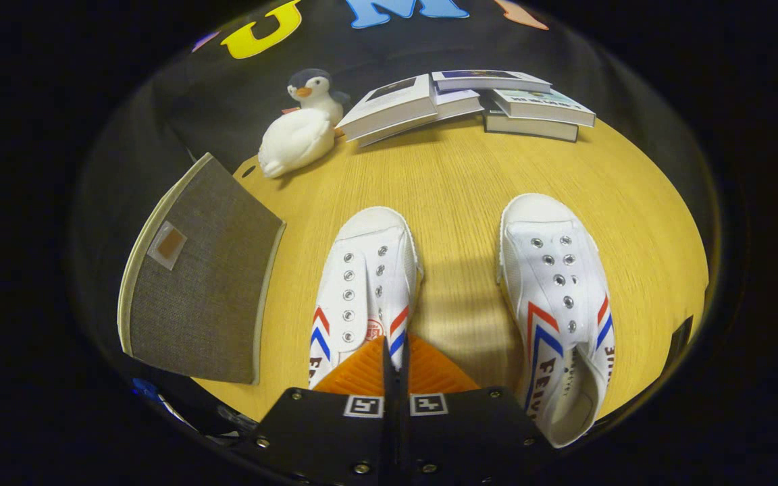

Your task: Open the storage box then place both shoes into the box .Put the left shoe in first, then the right shoe, with the right side of both shoes facing outward in a uniform manner.

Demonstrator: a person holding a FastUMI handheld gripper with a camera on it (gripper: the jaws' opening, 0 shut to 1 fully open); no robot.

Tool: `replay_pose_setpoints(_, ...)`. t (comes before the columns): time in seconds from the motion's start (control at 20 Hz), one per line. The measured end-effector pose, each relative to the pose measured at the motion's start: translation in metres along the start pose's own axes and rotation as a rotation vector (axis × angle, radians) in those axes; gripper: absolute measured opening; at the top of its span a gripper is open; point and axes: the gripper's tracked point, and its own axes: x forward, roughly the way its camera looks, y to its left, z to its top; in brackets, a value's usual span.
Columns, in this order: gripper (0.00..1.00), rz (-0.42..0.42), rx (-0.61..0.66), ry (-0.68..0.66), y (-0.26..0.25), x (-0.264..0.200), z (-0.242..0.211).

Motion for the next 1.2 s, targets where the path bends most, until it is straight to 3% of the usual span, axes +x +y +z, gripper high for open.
replay_pose_setpoints(0.5,0.0,0.151,0.16,-0.083,0.051,-0.051,0.046)
replay_pose_setpoints(0.9,0.0,0.242,0.138,-0.119,0.12,-0.097,0.086)
replay_pose_setpoints(1.2,0.0,0.29,0.137,-0.113,0.173,-0.103,0.104)
